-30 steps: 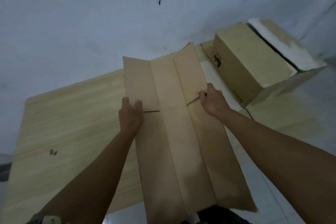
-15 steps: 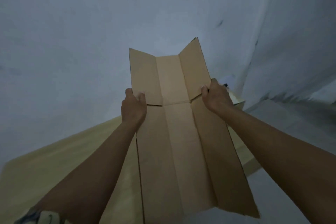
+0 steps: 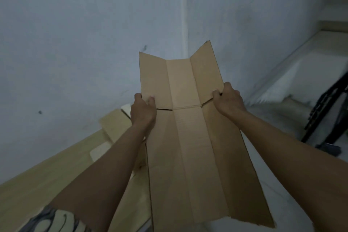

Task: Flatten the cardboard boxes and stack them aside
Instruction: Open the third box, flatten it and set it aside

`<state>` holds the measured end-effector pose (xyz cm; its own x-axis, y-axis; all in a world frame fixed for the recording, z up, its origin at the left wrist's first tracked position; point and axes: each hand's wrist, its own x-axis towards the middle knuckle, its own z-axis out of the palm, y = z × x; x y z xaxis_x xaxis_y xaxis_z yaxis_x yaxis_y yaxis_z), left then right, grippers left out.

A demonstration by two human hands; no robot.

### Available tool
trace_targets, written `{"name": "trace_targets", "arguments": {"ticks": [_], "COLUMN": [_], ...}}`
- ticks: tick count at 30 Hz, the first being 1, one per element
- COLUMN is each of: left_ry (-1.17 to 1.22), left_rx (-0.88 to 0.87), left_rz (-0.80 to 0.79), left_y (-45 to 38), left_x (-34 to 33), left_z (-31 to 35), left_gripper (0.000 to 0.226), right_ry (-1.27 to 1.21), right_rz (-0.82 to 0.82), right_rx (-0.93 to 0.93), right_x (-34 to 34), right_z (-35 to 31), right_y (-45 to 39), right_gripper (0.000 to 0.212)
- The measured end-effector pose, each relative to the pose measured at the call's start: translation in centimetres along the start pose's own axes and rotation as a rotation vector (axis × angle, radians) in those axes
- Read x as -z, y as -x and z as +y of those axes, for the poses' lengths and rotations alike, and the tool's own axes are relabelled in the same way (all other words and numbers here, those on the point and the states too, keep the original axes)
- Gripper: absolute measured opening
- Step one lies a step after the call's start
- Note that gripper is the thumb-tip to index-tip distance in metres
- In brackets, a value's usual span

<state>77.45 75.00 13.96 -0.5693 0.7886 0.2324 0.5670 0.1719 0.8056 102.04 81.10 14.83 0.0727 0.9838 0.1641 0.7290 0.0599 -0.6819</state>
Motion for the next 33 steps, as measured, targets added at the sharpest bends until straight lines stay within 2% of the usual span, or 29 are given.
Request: {"name": "trace_targets", "arguments": {"ticks": [5, 11, 19, 21, 25, 30, 33], "left_ry": [0.004, 0.033, 0.058, 0.036, 0.003, -0.077, -0.112], "left_rx": [0.000, 0.040, 0.118, 0.148, 0.233, 0.423, 0.517], "left_rz": [-0.076, -0.144, -0.131, -0.128, -0.095, 0.001, 0.100], "left_y": [-2.0, -6.0, -12.7, -13.7, -15.5, -16.0, -15.1], "left_x": [-9.0, -19.6, -31.2, -33.3, -37.2, -42.5, -45.7], "left_z": [3.5, 5.6, 6.9, 6.6, 4.8, 0.2, -3.5], "left_gripper": [0.036, 0.035, 0.028, 0.026, 0.035, 0.041, 0.032], "right_ry": [-0.010, 0.006, 0.016, 0.008, -0.001, -0.039, -0.022], "right_rz": [0.019, 0.041, 0.068, 0.056, 0.024, -0.107, -0.191], "right_rx": [-0.064, -0.095, -0.095, -0.095, -0.035, 0.062, 0.108], "right_x": [2.4, 2.3, -0.3, -1.4, -4.9, -11.8, -16.8], "right_z": [6.9, 12.9, 17.8, 19.0, 21.5, 25.7, 29.1], "right_y": [-6.3, -15.1, -26.7, -29.0, -33.8, -38.6, -40.1], "right_gripper": [0.033, 0.027, 0.033, 0.033, 0.030, 0.033, 0.036]}}
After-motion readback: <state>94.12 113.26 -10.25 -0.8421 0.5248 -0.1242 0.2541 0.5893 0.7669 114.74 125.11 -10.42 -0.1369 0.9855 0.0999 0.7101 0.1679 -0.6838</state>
